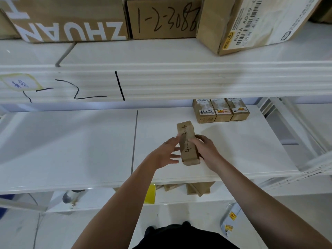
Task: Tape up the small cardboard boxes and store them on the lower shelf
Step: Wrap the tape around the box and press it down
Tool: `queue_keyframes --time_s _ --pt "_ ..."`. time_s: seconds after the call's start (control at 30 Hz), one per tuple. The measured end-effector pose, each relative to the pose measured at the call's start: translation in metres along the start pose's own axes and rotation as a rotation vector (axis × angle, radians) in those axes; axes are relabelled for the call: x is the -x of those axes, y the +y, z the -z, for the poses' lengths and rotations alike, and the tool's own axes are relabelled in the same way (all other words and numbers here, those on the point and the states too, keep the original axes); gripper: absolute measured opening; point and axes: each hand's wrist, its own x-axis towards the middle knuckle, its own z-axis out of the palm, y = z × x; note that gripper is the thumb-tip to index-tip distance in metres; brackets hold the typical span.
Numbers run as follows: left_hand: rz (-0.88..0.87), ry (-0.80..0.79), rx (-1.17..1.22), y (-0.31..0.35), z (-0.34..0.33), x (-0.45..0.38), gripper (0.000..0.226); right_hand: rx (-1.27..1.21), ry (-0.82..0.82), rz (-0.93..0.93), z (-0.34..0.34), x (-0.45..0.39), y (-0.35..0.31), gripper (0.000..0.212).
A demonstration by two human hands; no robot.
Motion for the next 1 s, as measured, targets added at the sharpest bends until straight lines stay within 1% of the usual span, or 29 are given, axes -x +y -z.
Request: queue_keyframes --time_s 0.1,0.2,0.27,0.33,0.47,0.57,0.67,0.77,0.87,1.0 --pt "-0.063 -0.034 0.043 0.002 -0.005 -0.003 0.058 -0.167 -0.141 -0.005 0.000 0.004 0.000 0.031" --pt "-0.086 0.018 0.182 0.004 -0.001 -0.004 0.056 -0.332 -0.189 -0.044 0.003 0.006 0.000 0.028" --pt "-0.080 0.051 0.287 0.003 0.003 -0.004 0.048 -0.414 -0.190 -0.064 0.006 0.004 0.001 0.028" --pt "-0.092 0.111 0.313 0.002 0.005 -0.005 0.035 -0.374 -0.154 -0.062 0.004 0.001 0.003 0.029" --pt "-0.150 0.295 0.272 -0.003 0.004 -0.008 0.031 -0.098 0.006 0.016 -0.005 -0.005 0.006 0.033" --pt "-0.211 0.406 0.228 -0.005 0.001 -0.009 0.026 -0.045 0.012 0.031 -0.012 -0.006 0.005 0.041" --pt "-0.260 0.503 0.181 -0.005 -0.002 -0.011 0.011 0.008 0.015 0.054 -0.016 -0.006 0.005 0.047" --pt "-0.259 0.643 0.121 -0.005 -0.005 -0.013 0.008 0.014 0.028 0.088 -0.022 -0.007 0.005 0.043" --pt "-0.252 0.670 0.108 -0.003 -0.005 -0.012 0.010 -0.009 0.014 0.088 -0.025 -0.007 0.004 0.037" --pt "-0.267 0.628 0.112 -0.002 0.000 -0.010 0.011 -0.071 -0.061 0.050 -0.025 -0.010 0.008 0.036"
